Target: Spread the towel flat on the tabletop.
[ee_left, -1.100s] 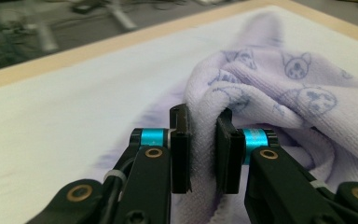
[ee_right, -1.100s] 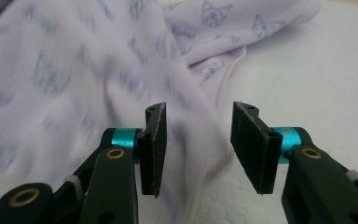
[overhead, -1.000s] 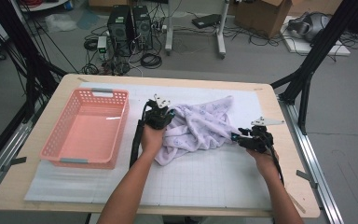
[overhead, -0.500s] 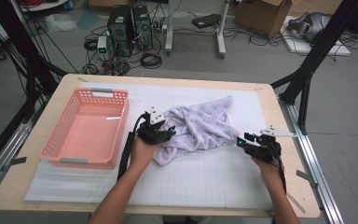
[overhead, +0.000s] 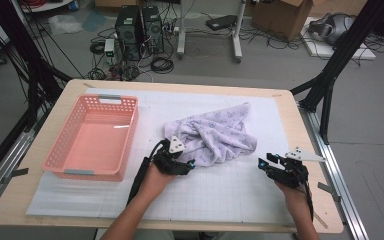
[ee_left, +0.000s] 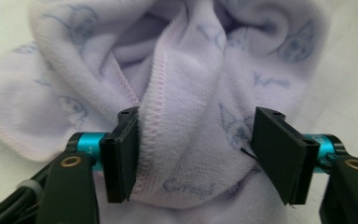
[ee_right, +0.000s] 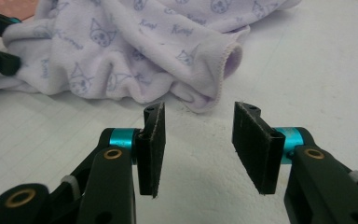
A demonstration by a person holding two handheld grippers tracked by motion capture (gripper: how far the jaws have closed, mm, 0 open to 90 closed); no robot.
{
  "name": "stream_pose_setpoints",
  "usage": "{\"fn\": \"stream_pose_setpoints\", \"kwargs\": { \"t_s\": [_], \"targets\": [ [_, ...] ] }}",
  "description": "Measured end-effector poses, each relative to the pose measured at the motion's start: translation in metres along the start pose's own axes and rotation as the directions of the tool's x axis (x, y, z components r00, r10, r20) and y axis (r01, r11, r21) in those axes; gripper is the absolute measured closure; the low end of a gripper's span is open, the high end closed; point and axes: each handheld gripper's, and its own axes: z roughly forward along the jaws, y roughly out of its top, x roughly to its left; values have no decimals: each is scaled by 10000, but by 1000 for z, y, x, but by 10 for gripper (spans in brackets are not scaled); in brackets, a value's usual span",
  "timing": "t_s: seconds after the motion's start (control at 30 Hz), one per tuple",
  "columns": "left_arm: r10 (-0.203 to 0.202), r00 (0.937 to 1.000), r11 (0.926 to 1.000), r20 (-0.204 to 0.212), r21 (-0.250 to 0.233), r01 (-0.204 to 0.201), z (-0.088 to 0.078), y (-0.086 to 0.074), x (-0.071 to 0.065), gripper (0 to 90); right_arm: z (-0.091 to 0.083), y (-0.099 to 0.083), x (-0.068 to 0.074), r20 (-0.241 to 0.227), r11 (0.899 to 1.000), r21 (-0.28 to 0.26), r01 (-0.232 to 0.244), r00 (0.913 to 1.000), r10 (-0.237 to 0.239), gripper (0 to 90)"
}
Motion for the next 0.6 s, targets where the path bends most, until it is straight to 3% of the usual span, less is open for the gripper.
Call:
{"fn": "stream_pose_setpoints", "kwargs": {
  "t_s": [0.03, 0.1, 0.2, 0.23, 0.27, 0.3, 0.37, 0.5, 0.57, 0.6],
  "targets": [
    [30, 9999, 10000, -155, 8, -30, 2, 1, -3, 331, 0, -1, 2, -9, 10000, 49, 38, 10000, -38, 536],
    [-163, 9989, 9998, -429, 115, 168, 5, 4, -10, 406, 0, -4, 4, -40, 9999, 133, 110, 9999, -110, 536],
    [-155, 9986, 9990, -512, 419, 177, 4, 11, -21, 688, -2, -11, 9, -105, 9993, 315, 218, 9997, -215, 540],
    [-380, 9986, 9983, -364, 433, 396, 3, 12, -23, 716, -4, -14, 12, -132, 9992, 354, 209, 9997, -204, 544],
    [-1006, 9946, 9946, 267, 293, 998, 0, 13, -23, 729, -6, -16, 14, -155, 9990, 370, 239, 9996, -234, 547],
    [-1627, 9818, 9866, 981, 58, 1629, -3, 14, -24, 739, -8, -17, 16, -129, 9988, 382, 297, 9995, -292, 549],
    [-2161, 9584, 9715, 1864, -574, 2302, -12, 17, -34, 743, -15, -20, 20, -87, 9993, 287, 225, 9997, -223, 549],
    [-2441, 8921, 9452, 3803, -1122, 3065, -23, 24, -56, 740, -26, -24, 23, 29, 9998, 142, 156, 9999, -157, 549],
    [-2587, 8547, 9228, 4500, -1464, 3564, -26, 27, -61, 737, -30, -26, 24, 98, 9999, 95, 64, 9999, -65, 549],
    [-2664, 8459, 9101, 4620, -1685, 3786, -27, 27, -60, 735, -32, -27, 23, 134, 9999, 80, 67, 9999, -69, 549]
  ]
}}
